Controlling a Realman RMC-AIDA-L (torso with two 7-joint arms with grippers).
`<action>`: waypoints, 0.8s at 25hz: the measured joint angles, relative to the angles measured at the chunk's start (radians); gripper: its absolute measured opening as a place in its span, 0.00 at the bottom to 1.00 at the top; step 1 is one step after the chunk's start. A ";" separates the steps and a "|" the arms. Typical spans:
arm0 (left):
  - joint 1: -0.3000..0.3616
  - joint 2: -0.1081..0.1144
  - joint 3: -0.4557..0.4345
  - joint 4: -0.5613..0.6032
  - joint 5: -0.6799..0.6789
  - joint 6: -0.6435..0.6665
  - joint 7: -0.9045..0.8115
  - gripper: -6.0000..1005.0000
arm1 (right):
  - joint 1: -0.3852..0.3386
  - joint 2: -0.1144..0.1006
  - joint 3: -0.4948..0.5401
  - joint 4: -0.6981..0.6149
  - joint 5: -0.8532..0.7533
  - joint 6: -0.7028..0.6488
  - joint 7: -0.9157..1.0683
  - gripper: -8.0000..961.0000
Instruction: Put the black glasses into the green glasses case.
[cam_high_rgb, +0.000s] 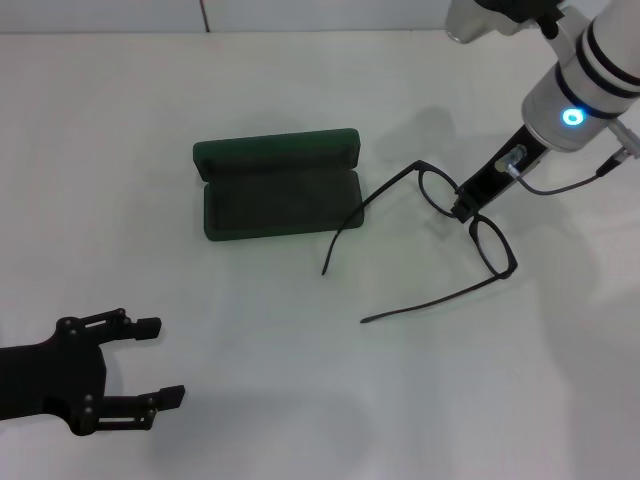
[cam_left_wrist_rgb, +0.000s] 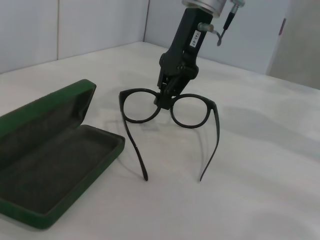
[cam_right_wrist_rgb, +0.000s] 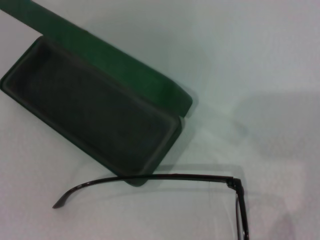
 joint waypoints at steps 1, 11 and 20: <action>0.000 0.000 0.000 0.000 -0.001 0.000 -0.001 0.86 | -0.002 -0.001 0.000 -0.002 -0.001 -0.003 0.000 0.10; -0.005 -0.004 0.000 0.000 -0.005 0.003 -0.004 0.86 | -0.105 -0.014 0.037 -0.174 -0.001 -0.090 -0.013 0.07; -0.007 -0.010 0.000 -0.001 -0.007 0.008 -0.032 0.86 | -0.175 -0.015 0.291 -0.233 0.041 -0.189 -0.195 0.06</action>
